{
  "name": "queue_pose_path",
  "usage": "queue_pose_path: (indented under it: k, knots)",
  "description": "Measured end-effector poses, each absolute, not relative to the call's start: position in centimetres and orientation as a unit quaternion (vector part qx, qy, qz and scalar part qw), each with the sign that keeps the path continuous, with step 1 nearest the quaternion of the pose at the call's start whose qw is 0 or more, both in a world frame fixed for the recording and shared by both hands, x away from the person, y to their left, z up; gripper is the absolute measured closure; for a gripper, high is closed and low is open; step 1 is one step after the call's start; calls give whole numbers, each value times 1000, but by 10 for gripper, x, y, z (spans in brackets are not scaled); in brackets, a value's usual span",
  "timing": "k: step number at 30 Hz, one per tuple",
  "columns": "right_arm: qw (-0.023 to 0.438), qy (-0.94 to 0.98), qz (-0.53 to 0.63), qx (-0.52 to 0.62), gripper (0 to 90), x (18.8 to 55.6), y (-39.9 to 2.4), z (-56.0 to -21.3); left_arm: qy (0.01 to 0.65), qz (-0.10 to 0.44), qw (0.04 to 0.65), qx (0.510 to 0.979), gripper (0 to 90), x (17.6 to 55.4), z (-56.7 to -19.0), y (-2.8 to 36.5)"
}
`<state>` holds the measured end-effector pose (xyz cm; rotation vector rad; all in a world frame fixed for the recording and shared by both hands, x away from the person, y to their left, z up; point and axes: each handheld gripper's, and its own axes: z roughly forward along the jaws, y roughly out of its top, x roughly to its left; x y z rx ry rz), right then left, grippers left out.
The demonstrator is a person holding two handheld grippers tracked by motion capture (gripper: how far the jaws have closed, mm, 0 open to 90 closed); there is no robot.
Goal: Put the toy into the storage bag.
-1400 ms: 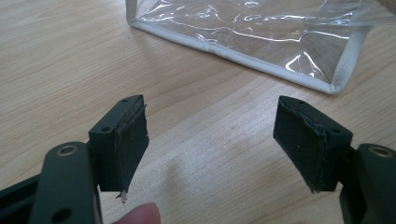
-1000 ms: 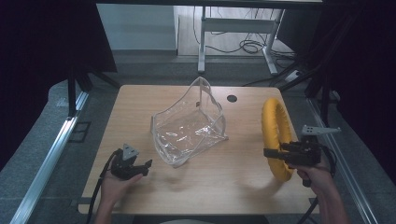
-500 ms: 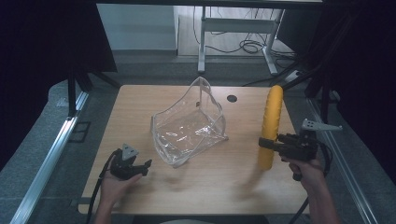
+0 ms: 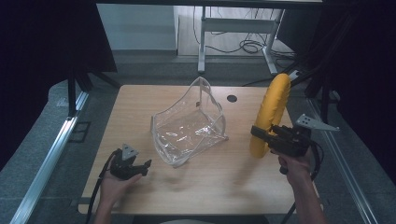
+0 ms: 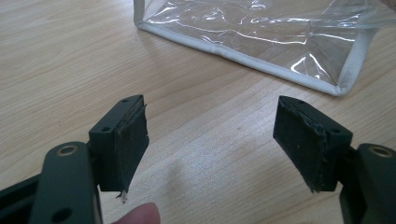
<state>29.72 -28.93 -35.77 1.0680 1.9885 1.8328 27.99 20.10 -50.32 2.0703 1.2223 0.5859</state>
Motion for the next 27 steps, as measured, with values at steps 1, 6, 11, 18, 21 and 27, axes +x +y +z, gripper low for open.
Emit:
queue_pose_path:
  k: [1,6,11,18,21,27]
  knots:
    - [122,677,626,366,500,297,-288,-357,467,224,328,790,264,280,-503,201]
    - [133,673,627,368,499,297,-284,-354,467,225,329,789,264,280,-504,201]
    - [142,667,629,373,498,298,-278,-350,464,228,330,789,265,280,-504,201]
    - [172,658,637,363,498,296,-263,-334,467,224,328,791,264,281,-506,200]
    - [176,656,642,357,497,296,-258,-328,467,222,327,791,264,281,-507,199]
    - [181,653,653,337,497,297,-239,-313,466,220,328,792,264,281,-507,198]
